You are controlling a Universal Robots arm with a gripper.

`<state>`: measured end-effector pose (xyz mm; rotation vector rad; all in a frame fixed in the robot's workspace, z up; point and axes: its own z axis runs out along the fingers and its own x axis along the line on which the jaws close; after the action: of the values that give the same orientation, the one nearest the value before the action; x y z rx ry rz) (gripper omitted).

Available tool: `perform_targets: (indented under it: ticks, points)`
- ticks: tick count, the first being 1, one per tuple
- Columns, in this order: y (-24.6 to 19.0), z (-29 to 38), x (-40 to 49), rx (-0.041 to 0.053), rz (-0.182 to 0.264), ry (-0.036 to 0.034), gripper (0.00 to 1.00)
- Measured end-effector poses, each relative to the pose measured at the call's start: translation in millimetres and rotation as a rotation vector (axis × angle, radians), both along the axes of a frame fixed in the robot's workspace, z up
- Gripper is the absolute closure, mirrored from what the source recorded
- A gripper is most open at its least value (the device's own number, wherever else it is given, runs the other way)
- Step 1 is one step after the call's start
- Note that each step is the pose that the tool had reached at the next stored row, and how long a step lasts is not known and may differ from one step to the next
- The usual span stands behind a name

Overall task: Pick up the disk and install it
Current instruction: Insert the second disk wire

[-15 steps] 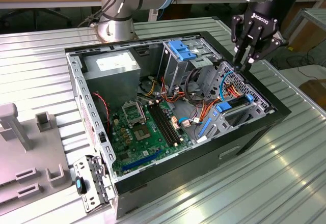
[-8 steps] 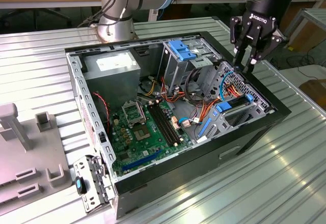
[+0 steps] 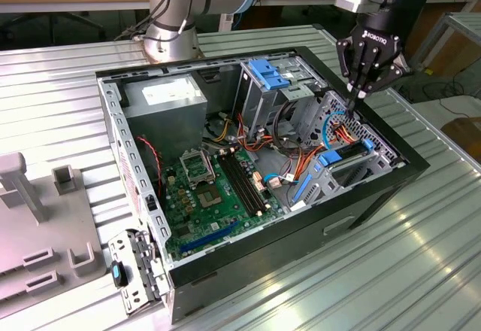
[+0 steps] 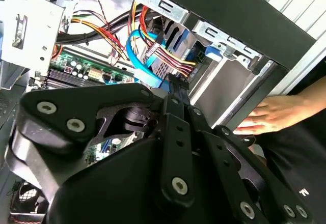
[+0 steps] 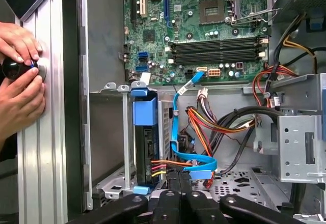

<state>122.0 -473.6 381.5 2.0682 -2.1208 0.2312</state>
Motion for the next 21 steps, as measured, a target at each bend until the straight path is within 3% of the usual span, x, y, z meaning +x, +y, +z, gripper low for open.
perform_targets:
  ticks: [11,13,14,17,21]
  points:
    - [-4.1,-1.7,0.0,0.0001,0.000,0.0000,0.89]
    - [-6.2,-1.7,0.0,0.0000,0.000,0.0000,0.89]
    - [-7.6,-2.0,0.0,0.0000,0.000,0.0000,0.82]
    - [-13.8,-8.0,0.0,0.0001,0.005,0.0000,0.82]
    - [-16.1,-9.0,0.0,-0.0011,0.006,0.0000,0.82]
